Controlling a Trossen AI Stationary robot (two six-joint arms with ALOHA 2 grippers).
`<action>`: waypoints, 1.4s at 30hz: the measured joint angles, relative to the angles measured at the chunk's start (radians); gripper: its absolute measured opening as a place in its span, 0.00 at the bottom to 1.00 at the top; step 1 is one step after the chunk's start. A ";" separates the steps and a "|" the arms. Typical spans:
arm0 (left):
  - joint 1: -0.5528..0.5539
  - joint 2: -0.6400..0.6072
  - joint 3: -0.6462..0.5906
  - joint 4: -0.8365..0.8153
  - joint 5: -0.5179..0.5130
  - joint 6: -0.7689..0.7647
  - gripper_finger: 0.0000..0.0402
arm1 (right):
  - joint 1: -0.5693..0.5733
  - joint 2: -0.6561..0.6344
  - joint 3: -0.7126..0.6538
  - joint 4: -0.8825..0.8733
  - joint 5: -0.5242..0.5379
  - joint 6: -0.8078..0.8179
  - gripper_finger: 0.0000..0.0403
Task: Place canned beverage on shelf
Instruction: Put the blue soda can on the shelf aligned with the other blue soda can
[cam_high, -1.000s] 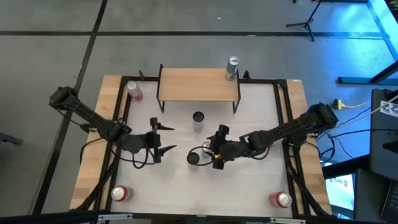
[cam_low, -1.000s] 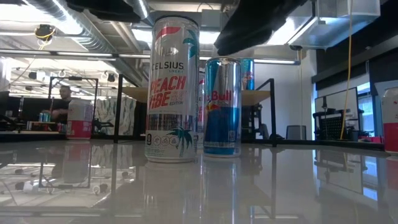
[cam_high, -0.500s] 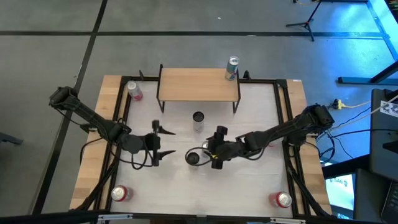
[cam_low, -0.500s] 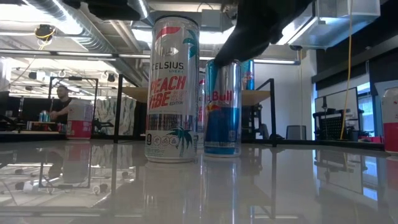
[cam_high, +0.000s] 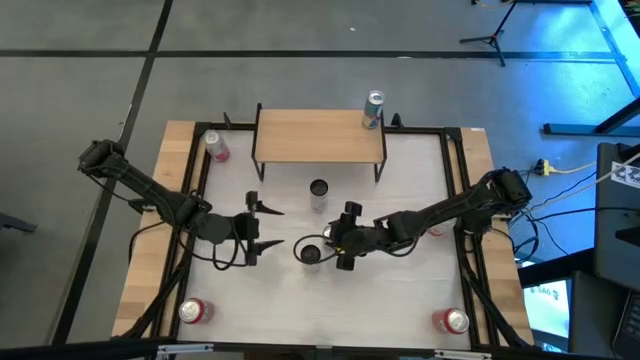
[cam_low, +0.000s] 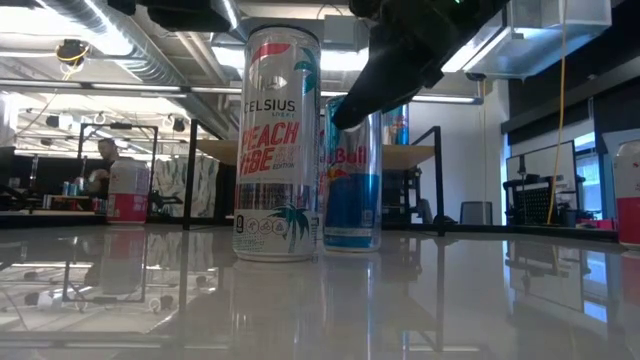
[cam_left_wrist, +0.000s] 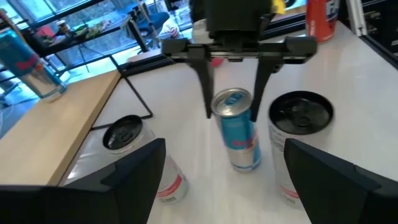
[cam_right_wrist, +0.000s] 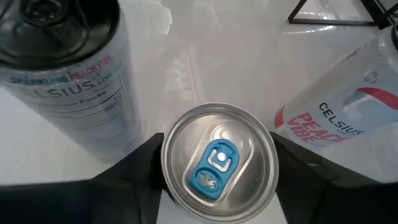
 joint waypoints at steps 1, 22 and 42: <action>0.008 0.000 0.000 0.001 0.000 0.000 0.79 | 0.000 0.000 0.000 0.000 0.000 -0.003 0.55; 0.036 0.000 0.001 0.015 0.011 -0.034 0.79 | -0.057 -0.353 0.222 -0.461 0.147 -0.072 0.55; 0.036 0.000 0.001 0.018 0.005 -0.035 0.79 | -0.738 -0.495 0.223 -0.453 -0.356 -0.321 0.55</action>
